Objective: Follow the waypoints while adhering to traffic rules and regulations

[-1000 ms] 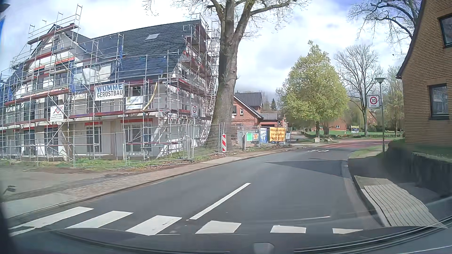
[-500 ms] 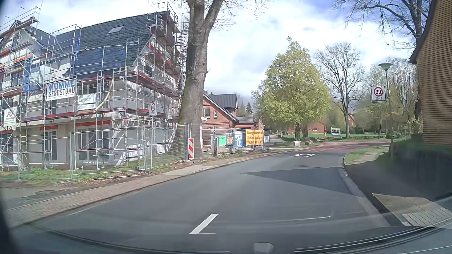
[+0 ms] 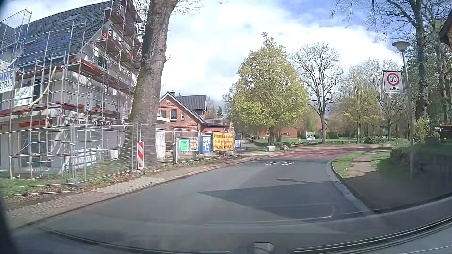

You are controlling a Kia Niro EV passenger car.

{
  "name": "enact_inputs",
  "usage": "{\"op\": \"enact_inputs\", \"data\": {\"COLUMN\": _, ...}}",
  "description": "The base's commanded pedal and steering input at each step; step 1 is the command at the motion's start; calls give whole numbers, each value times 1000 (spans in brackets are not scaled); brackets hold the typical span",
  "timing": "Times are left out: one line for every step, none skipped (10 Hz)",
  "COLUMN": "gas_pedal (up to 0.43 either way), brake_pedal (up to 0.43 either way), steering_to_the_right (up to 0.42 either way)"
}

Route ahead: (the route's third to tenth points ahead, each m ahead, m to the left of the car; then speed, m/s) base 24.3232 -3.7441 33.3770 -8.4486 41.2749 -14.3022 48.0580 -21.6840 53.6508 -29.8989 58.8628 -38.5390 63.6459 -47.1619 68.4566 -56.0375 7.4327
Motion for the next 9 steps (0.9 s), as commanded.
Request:
{"op": "enact_inputs", "data": {"gas_pedal": 157, "brake_pedal": 0, "steering_to_the_right": 105}}
{"op": "enact_inputs", "data": {"gas_pedal": 157, "brake_pedal": 0, "steering_to_the_right": 100}}
{"op": "enact_inputs", "data": {"gas_pedal": 150, "brake_pedal": 0, "steering_to_the_right": 98}}
{"op": "enact_inputs", "data": {"gas_pedal": 138, "brake_pedal": 0, "steering_to_the_right": 96}}
{"op": "enact_inputs", "data": {"gas_pedal": 138, "brake_pedal": 0, "steering_to_the_right": 94}}
{"op": "enact_inputs", "data": {"gas_pedal": 138, "brake_pedal": 6, "steering_to_the_right": 92}}
{"op": "enact_inputs", "data": {"gas_pedal": 138, "brake_pedal": 0, "steering_to_the_right": 91}}
{"op": "enact_inputs", "data": {"gas_pedal": 138, "brake_pedal": 0, "steering_to_the_right": 90}}
{"op": "enact_inputs", "data": {"gas_pedal": 138, "brake_pedal": 0, "steering_to_the_right": 87}}
